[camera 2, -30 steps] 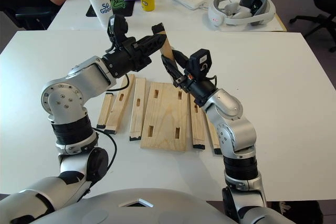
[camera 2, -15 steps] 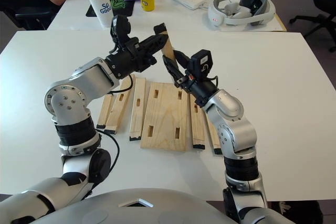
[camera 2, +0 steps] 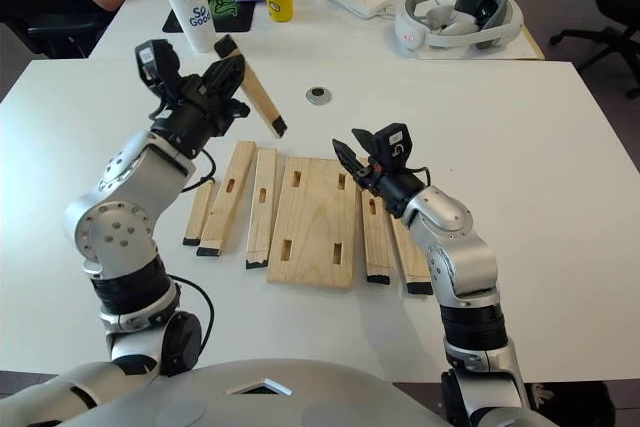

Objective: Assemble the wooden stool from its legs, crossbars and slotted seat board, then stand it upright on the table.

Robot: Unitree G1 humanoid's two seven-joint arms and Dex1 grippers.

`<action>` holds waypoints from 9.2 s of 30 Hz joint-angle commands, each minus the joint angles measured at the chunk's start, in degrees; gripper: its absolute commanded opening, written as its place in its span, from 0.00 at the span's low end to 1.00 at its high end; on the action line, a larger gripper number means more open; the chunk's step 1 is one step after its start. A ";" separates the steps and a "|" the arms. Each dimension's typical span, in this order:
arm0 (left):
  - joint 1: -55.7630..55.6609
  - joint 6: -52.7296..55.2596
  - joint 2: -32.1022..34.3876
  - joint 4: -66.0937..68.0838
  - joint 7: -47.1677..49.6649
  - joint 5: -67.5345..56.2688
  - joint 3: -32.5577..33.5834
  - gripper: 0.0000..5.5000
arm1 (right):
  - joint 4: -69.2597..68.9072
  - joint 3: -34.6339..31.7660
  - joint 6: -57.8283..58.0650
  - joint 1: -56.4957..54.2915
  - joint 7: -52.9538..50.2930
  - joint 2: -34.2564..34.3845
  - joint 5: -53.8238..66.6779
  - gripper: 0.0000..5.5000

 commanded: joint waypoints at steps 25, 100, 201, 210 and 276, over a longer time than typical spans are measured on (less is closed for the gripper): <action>16.78 -10.29 -5.30 3.62 0.60 3.74 -2.81 0.08 | 2.73 0.08 -0.71 -2.00 0.82 0.62 -0.56 0.37; 5.45 -6.06 -4.49 5.24 -0.28 6.39 -11.02 0.08 | -1.08 17.06 7.54 -2.75 9.05 8.85 3.56 0.04; 58.70 -40.06 7.45 -2.63 0.83 39.70 -34.13 0.08 | 1.30 -1.27 16.81 -13.53 8.97 -5.02 16.83 0.00; 55.51 -41.11 6.71 0.57 -0.92 43.17 -33.55 0.08 | 2.68 -0.40 16.17 -14.46 9.66 -4.75 15.60 0.00; 5.86 4.35 12.72 -11.44 -15.65 18.24 -8.65 0.04 | 1.48 -0.27 0.17 -0.15 -1.46 6.65 6.89 0.00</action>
